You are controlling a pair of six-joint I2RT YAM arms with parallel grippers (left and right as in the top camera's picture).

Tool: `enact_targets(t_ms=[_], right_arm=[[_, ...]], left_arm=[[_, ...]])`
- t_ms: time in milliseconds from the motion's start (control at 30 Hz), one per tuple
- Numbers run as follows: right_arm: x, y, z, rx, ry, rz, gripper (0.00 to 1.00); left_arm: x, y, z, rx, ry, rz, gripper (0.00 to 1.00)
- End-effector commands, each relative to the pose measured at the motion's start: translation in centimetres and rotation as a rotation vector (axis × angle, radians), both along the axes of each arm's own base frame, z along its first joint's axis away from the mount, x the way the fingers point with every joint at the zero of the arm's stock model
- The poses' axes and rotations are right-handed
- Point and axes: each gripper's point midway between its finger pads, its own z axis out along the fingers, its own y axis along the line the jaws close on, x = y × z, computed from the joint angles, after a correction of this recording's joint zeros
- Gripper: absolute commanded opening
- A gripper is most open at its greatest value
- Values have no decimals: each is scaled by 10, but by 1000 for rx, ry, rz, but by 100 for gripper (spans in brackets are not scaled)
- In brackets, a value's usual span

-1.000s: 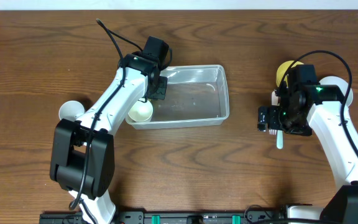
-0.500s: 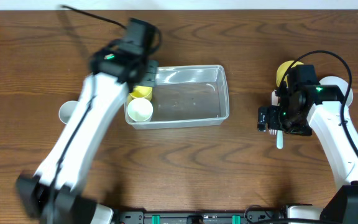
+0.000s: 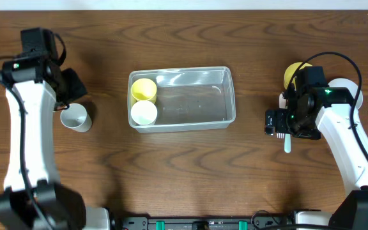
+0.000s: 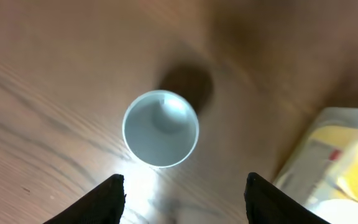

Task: Pack container
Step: 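Move the left gripper back and grasp the light blue cup, then place the light blue cup in the container beside the others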

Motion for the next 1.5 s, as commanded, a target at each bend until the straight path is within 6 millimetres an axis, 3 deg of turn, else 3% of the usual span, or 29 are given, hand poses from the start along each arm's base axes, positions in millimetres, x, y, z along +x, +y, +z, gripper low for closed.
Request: enact_targets(t_ms=[0, 167, 333, 367, 467, 567, 767, 867, 1000, 1133, 1267, 1367, 1467], right_arm=[[3, -1, 1, 0, -6, 9, 99], [3, -1, 1, 0, -4, 9, 99], [3, -1, 1, 0, -4, 10, 99], [3, -1, 1, 0, -4, 9, 99], [3, -1, 1, 0, -4, 9, 99], [3, -1, 1, 0, -4, 9, 99], [3, -1, 1, 0, -3, 10, 99], [3, -1, 1, 0, -3, 10, 99], [3, -1, 1, 0, -4, 10, 99], [3, -1, 1, 0, -4, 9, 99], [3, -1, 1, 0, -5, 9, 99], [3, -1, 1, 0, -5, 9, 99], [3, -1, 1, 0, -5, 9, 99]], left_arm=[[1, -8, -33, -89, 80, 10, 63], [0, -10, -82, -127, 226, 12, 63], [-2, -11, -107, -151, 299, 14, 58], [-2, -12, -108, -152, 304, 14, 54], [-2, -12, -109, -153, 306, 14, 27], [-3, -12, -109, -154, 309, 14, 7], [-4, -12, -106, -153, 307, 14, 6], [-4, -16, -89, -148, 295, 2, 6], [5, -38, -35, -115, 183, -75, 6], [15, -80, 33, -74, -21, -214, 6], [19, -144, 91, -47, -213, -453, 6], [16, -196, 103, -40, -264, -650, 6], [14, -237, 92, -40, -247, -790, 6]])
